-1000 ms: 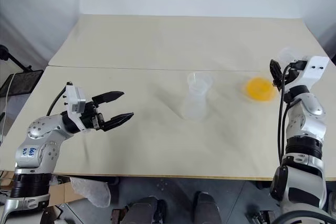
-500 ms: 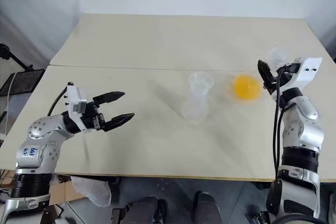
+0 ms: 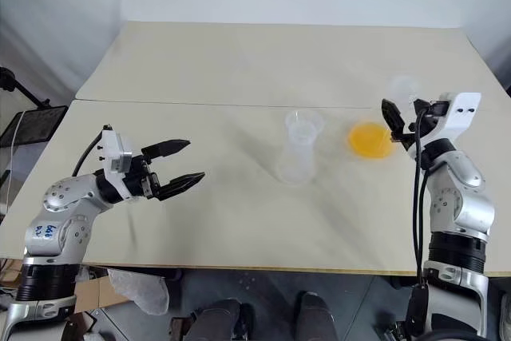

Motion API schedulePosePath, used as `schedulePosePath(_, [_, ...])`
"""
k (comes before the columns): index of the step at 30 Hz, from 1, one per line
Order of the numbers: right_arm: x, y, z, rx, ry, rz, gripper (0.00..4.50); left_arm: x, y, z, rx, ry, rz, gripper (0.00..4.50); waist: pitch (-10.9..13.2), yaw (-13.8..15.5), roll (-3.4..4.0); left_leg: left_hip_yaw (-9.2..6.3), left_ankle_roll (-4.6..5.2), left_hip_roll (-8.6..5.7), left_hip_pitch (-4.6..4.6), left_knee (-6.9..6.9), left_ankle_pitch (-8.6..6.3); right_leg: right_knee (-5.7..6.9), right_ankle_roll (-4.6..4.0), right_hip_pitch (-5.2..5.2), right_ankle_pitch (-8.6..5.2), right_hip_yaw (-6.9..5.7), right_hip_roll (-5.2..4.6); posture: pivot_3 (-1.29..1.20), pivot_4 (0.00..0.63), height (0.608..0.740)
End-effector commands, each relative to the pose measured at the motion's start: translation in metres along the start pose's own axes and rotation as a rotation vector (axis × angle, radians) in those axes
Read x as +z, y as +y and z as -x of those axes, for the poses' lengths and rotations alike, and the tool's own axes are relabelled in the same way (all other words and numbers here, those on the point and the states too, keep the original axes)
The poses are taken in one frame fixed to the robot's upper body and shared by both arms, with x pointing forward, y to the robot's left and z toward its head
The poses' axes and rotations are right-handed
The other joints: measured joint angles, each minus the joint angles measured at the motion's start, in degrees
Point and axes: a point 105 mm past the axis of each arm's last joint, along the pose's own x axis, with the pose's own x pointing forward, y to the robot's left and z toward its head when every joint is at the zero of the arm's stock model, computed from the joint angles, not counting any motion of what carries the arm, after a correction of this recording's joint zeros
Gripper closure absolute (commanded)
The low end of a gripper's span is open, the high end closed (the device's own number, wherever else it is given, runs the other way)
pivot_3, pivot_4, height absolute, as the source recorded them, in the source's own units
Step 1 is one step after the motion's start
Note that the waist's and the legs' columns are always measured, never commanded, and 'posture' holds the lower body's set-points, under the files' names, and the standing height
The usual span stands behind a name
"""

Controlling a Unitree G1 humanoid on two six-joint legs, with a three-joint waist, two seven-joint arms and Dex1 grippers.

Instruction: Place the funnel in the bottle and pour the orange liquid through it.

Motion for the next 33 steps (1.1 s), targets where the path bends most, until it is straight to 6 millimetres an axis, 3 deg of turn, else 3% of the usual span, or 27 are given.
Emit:
schedulePosePath(1, [0.020, 0.004, -0.004, 0.013, -0.071, 0.015, 0.02, 0.010, -0.001, -0.002, -0.014, -0.027, -0.043, 0.00, 0.00, -0.02, 0.00, 0.00, 0.00, 0.00, 0.00, 0.00, 0.00, 0.00, 0.00, 0.00, 0.00, 0.00, 0.00, 0.00, 0.150, 0.740])
schedulePosePath(16, [0.029, -0.002, -0.011, 0.002, -0.098, 0.000, 0.02, 0.009, -0.003, -0.002, -0.007, -0.035, -0.039, 0.00, 0.00, -0.05, 0.00, 0.00, 0.00, 0.00, 0.00, 0.00, 0.00, 0.00, 0.00, 0.00, 0.00, -0.01, 0.00, 0.00, 0.150, 0.740])
schedulePosePath(19, [0.027, -0.001, -0.013, 0.003, -0.090, 0.007, 0.63, 0.009, -0.003, -0.001, 0.000, -0.035, -0.040, 0.00, 0.00, -0.02, 0.00, 0.00, 0.00, 0.00, 0.00, 0.00, 0.00, -0.01, 0.00, 0.00, 0.00, 0.00, -0.01, 0.00, 0.150, 0.740])
schedulePosePath(22, [0.026, -0.001, -0.013, 0.004, -0.083, 0.002, 1.66, 0.009, -0.003, -0.001, 0.003, -0.036, -0.041, 0.00, 0.00, -0.05, 0.00, 0.00, 0.00, 0.00, -0.01, 0.00, 0.00, -0.01, 0.00, 0.00, 0.00, -0.01, -0.01, 0.00, 0.150, 0.740])
schedulePosePath(24, [0.025, 0.001, -0.014, 0.009, -0.081, 0.003, 2.07, 0.009, -0.003, -0.001, 0.006, -0.037, -0.042, 0.00, 0.00, -0.10, 0.00, 0.00, 0.00, 0.00, -0.01, -0.01, 0.00, -0.02, 0.00, 0.00, 0.00, 0.00, -0.01, 0.00, 0.150, 0.740])
schedulePosePath(33, [0.040, 0.014, -0.014, 0.070, -0.152, 0.030, 2.07, 0.012, 0.000, 0.000, 0.016, -0.045, -0.052, 0.00, 0.00, -0.09, 0.00, 0.00, 0.00, 0.00, -0.01, -0.03, 0.00, -0.04, 0.00, -0.01, 0.00, 0.00, 0.00, 0.00, 0.150, 0.740])
